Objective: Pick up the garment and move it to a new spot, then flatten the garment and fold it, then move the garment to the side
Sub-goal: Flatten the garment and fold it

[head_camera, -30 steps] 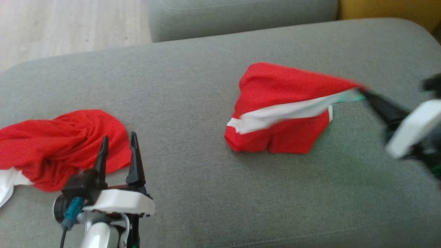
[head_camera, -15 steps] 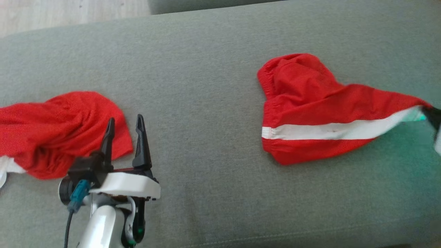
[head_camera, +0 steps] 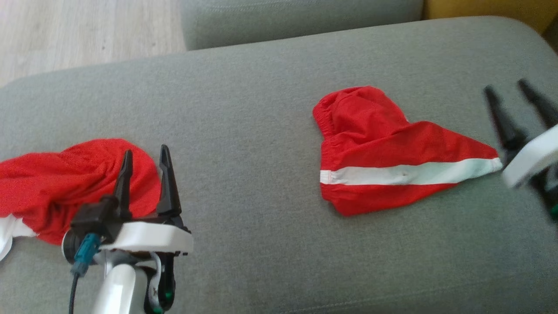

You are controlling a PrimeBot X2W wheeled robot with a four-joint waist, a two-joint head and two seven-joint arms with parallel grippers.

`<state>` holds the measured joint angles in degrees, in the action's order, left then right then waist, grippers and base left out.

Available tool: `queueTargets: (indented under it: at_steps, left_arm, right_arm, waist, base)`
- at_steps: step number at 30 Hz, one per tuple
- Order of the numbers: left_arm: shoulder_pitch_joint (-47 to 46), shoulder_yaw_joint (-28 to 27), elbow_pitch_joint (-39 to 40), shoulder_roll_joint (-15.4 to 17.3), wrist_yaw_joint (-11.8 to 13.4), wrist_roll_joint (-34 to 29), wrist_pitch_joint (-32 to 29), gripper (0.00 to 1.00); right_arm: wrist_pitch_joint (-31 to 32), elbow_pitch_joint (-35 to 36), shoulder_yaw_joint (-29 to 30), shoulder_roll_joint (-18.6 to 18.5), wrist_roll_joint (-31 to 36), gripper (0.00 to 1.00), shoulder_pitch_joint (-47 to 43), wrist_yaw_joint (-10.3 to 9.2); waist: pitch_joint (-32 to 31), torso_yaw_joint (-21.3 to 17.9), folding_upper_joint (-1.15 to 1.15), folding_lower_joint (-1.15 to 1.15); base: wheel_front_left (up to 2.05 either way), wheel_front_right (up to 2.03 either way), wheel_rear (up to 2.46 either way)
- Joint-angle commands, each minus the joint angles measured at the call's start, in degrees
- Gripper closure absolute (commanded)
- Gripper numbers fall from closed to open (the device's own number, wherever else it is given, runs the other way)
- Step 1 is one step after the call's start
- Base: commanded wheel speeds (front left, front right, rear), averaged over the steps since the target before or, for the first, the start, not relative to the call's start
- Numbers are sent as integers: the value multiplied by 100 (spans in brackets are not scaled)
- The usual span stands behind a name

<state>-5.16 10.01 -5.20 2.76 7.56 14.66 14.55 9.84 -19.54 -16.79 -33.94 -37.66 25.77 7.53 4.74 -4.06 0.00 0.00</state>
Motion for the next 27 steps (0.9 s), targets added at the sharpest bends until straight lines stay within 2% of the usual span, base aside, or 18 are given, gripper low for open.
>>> queueTargets:
  at_steps: [1, 5, 8, 14, 17, 18, 21, 24, 27]
  left_arm:
    - [-73, -226, 265, 12, -15, -48, 45, 0]
    - [6, -213, 314, 12, -30, -45, 45, 0]
    - [57, -165, 243, 12, -42, 11, 45, 0]
    - [28, -66, 89, 12, -158, 23, 45, 0]
    - [-84, 169, -119, 12, -397, 166, -118, 0]
    - [-321, 405, -271, 12, -678, 505, -549, 0]
    - [-832, 808, -553, 12, -1176, 1299, -1650, 0]
    - [-1483, 1149, -868, 52, -1414, 2097, -3035, 0]
    - [-2106, 1440, -1212, 285, -1485, 2723, -4366, 0]
  right_arm:
    - [-408, 384, 158, 211, 331, 0, -380, -4]
    - [-1188, 776, 446, 904, 833, 0, -997, -4]
    - [-1695, 862, 598, 1241, 1153, 0, -1414, -4]
    - [-1972, 809, 749, 1512, 1311, 0, -1691, -4]
    - [-2000, 822, 804, 1532, 1327, 0, -1665, -4]
    - [-1977, 840, 862, 1512, 1332, 0, -1638, -4]
    - [-1939, 876, 925, 1450, 1354, 0, -1554, -4]
    - [-1887, 890, 956, 1419, 1350, 0, -1482, -4]
    - [-1850, 916, 844, 1428, 1336, 0, -1375, -4]
  waist:
    - [-91, -71, 0, 0]
    - [-146, -103, 0, 0]
    - [-161, -102, 0, 0]
    - [-150, -129, 0, 0]
    - [-117, -149, 0, 0]
    - [-74, -146, 0, 0]
    - [-6, -196, 0, 0]
    - [28, -271, 0, 0]
    - [108, -441, 0, 0]
  base:
    - [0, 0, 0]
    - [0, 0, 0]
    - [0, 0, 0]
    - [0, 0, 0]
    - [0, 0, 0]
    - [0, 0, 0]
    - [0, 0, 0]
    - [0, 0, 0]
    - [0, 0, 0]
